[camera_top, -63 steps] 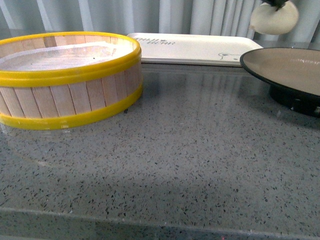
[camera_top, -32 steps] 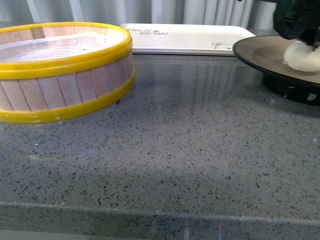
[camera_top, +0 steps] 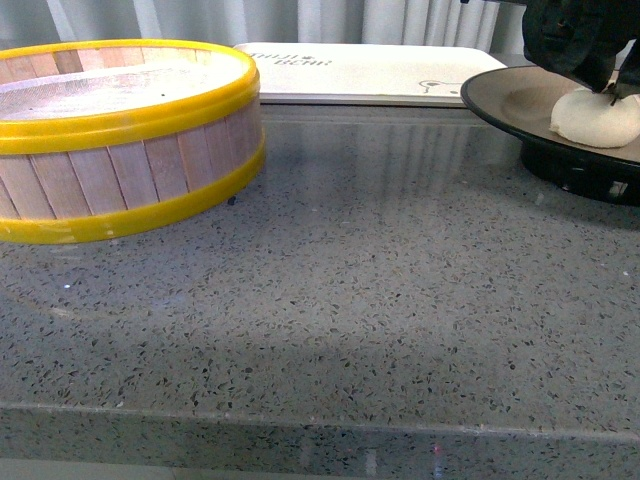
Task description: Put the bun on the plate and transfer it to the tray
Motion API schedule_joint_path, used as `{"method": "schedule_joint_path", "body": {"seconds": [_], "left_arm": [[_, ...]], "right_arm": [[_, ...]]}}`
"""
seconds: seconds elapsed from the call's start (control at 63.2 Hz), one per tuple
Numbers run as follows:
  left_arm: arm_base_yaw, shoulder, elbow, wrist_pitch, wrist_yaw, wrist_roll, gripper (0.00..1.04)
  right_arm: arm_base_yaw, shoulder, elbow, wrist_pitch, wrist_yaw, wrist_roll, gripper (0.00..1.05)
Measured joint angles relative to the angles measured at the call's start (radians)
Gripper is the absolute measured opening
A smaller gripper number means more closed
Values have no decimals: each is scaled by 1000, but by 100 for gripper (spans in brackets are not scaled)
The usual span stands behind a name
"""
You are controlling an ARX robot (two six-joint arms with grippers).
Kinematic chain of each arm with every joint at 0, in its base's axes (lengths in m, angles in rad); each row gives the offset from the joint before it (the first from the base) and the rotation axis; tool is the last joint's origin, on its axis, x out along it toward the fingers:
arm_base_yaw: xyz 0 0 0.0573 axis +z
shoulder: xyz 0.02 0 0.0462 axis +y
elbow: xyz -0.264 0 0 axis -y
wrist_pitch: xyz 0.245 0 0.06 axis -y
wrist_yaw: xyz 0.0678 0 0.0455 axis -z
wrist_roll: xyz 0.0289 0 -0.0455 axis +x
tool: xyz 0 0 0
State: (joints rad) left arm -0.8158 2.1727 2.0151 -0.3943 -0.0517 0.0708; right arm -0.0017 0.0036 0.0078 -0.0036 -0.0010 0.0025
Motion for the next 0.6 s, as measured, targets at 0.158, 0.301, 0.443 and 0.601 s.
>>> {"method": "schedule_joint_path", "body": {"seconds": [0.158, 0.301, 0.443, 0.601], "left_arm": [[-1, 2, 20, -8, 8, -16, 36], [-1, 2, 53, -21, 19, -36, 58], [6, -23, 67, -9, 25, -73, 86], [41, -176, -79, 112, -25, -79, 98]], "right_arm": [[0, 0, 0, 0, 0, 0, 96], [0, 0, 0, 0, 0, 0, 96], [0, 0, 0, 0, 0, 0, 96], [0, 0, 0, 0, 0, 0, 96]]}}
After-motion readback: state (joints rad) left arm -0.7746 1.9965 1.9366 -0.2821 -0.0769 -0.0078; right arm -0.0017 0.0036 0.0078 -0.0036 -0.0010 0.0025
